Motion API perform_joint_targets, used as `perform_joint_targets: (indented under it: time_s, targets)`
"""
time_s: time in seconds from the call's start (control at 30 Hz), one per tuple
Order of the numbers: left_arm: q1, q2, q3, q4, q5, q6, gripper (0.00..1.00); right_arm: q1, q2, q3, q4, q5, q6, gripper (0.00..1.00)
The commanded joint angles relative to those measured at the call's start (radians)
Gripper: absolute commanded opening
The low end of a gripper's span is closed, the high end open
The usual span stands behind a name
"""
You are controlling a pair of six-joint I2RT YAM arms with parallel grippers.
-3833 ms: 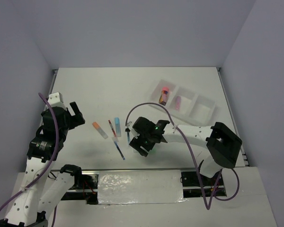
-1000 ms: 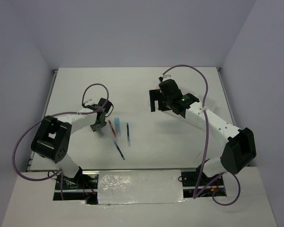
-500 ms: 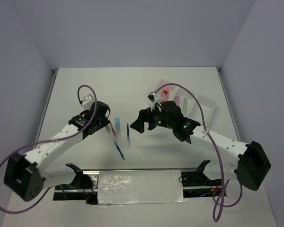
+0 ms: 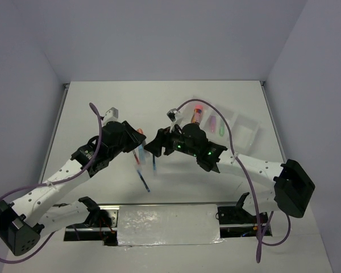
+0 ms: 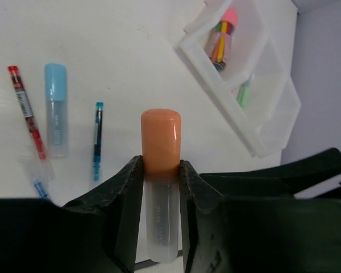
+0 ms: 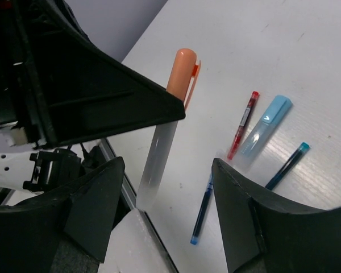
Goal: Sort the stationery into containers
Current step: Place the pen in the storage box.
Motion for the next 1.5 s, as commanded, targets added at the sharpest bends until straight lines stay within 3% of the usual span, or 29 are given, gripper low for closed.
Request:
perform_joint_targets:
  time_s: [0.0, 0.13, 0.23, 0.27, 0.33, 0.37, 0.4, 0.53, 0.67, 0.8, 1.0, 1.1, 1.17, 1.2, 1.23, 1.3, 1.33, 1.47]
  targets:
    - [-0.013, -0.027, 0.036, 0.085, 0.051, -0.017, 0.00, 0.022, 0.043, 0.077, 0.064, 0.016, 0.016, 0.70]
    - [-0.027, -0.022, 0.047, 0.086, 0.038, -0.017, 0.00, 0.028, 0.112, 0.113, 0.066, -0.009, 0.037, 0.63]
    - [-0.030, -0.016, 0.048, 0.095, 0.040, -0.016, 0.01, 0.030, 0.148, 0.129, 0.090, -0.048, 0.057, 0.38]
    - [-0.029, -0.013, 0.047, 0.101, 0.038, -0.011, 0.05, 0.030, 0.152, 0.130, 0.090, -0.050, 0.057, 0.00]
    - [-0.029, -0.013, 0.059, 0.094, 0.021, 0.006, 0.49, 0.027, 0.133, 0.108, 0.092, -0.013, 0.069, 0.00]
    - [-0.029, -0.008, 0.074, 0.071, -0.015, 0.010, 0.79, 0.021, 0.123, 0.099, 0.083, -0.001, 0.066, 0.00]
    - [-0.029, -0.005, 0.090, 0.047, -0.041, 0.024, 0.99, 0.013, 0.106, 0.088, 0.063, 0.025, 0.059, 0.00]
    - [-0.029, 0.054, 0.220, -0.182, -0.222, 0.059, 0.99, -0.076, 0.008, 0.045, -0.212, 0.282, 0.065, 0.00]
    - [-0.026, 0.087, 0.228, -0.225, -0.318, 0.136, 0.99, -0.333, -0.103, -0.021, -0.429, 0.509, 0.112, 0.00]
    - [-0.026, 0.186, 0.243, -0.150, -0.213, 0.331, 0.99, -0.525, -0.068, 0.025, -0.522, 0.525, 0.031, 0.00]
    - [-0.026, 0.433, 0.366, -0.187, -0.140, 0.405, 0.99, -0.688, 0.115, 0.204, -0.557, 0.441, -0.064, 0.00]
    - [-0.026, 0.513, 0.384, -0.159, -0.115, 0.411, 0.99, -0.713, 0.208, 0.283, -0.566, 0.432, -0.093, 0.09]
    - [-0.027, 0.550, 0.386, -0.149, -0.115, 0.405, 0.99, -0.723, 0.267, 0.329, -0.589, 0.407, -0.115, 0.24]
    - [-0.026, 0.558, 0.386, -0.136, -0.115, 0.402, 0.99, -0.725, 0.285, 0.370, -0.615, 0.409, -0.118, 0.41]
    - [-0.026, 0.577, 0.392, -0.138, -0.123, 0.397, 0.99, -0.725, 0.299, 0.386, -0.627, 0.415, -0.118, 0.64]
    - [-0.024, 0.607, 0.404, -0.153, -0.135, 0.397, 0.99, -0.725, 0.319, 0.421, -0.647, 0.421, -0.122, 0.70]
    - [-0.023, 0.634, 0.421, -0.156, -0.140, 0.396, 0.99, -0.725, 0.314, 0.421, -0.649, 0.419, -0.124, 0.78]
    - [-0.014, 0.697, 0.432, -0.147, -0.135, 0.394, 0.97, -0.722, 0.264, 0.416, -0.660, 0.406, -0.127, 0.80]
